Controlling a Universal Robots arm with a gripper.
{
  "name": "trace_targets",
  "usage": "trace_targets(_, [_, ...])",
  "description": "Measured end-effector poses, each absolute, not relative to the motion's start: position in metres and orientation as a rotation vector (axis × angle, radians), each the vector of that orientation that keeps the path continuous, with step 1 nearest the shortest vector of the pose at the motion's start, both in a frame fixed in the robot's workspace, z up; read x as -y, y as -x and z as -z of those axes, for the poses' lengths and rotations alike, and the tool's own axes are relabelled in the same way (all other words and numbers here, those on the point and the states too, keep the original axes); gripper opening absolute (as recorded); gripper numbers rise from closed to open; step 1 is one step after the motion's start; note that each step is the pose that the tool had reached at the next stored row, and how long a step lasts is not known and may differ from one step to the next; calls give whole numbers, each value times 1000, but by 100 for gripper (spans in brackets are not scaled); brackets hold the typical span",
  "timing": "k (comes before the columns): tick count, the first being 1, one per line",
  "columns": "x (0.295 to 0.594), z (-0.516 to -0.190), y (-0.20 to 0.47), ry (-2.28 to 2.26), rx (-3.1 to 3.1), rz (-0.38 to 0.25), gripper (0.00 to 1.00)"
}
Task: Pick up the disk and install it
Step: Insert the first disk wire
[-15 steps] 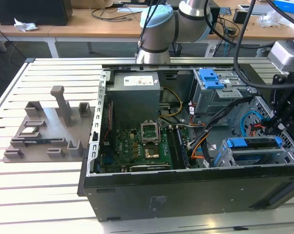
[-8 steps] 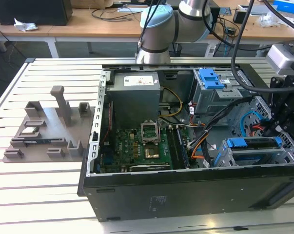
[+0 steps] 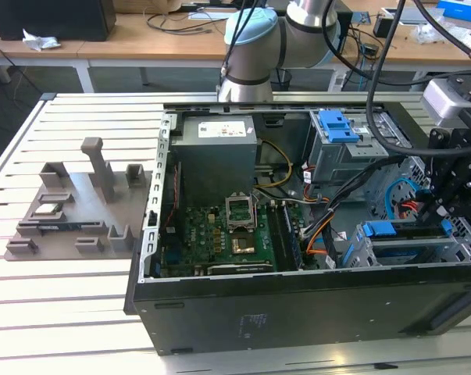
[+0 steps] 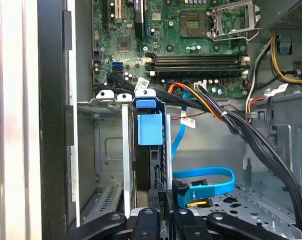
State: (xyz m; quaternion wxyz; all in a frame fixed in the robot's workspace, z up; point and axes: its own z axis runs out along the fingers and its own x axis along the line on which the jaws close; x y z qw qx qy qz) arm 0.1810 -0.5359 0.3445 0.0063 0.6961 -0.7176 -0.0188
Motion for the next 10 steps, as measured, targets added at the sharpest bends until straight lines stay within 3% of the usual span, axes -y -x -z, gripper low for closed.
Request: trace_targets(10, [536, -338, -179, -2176, 2248, 59, 17])
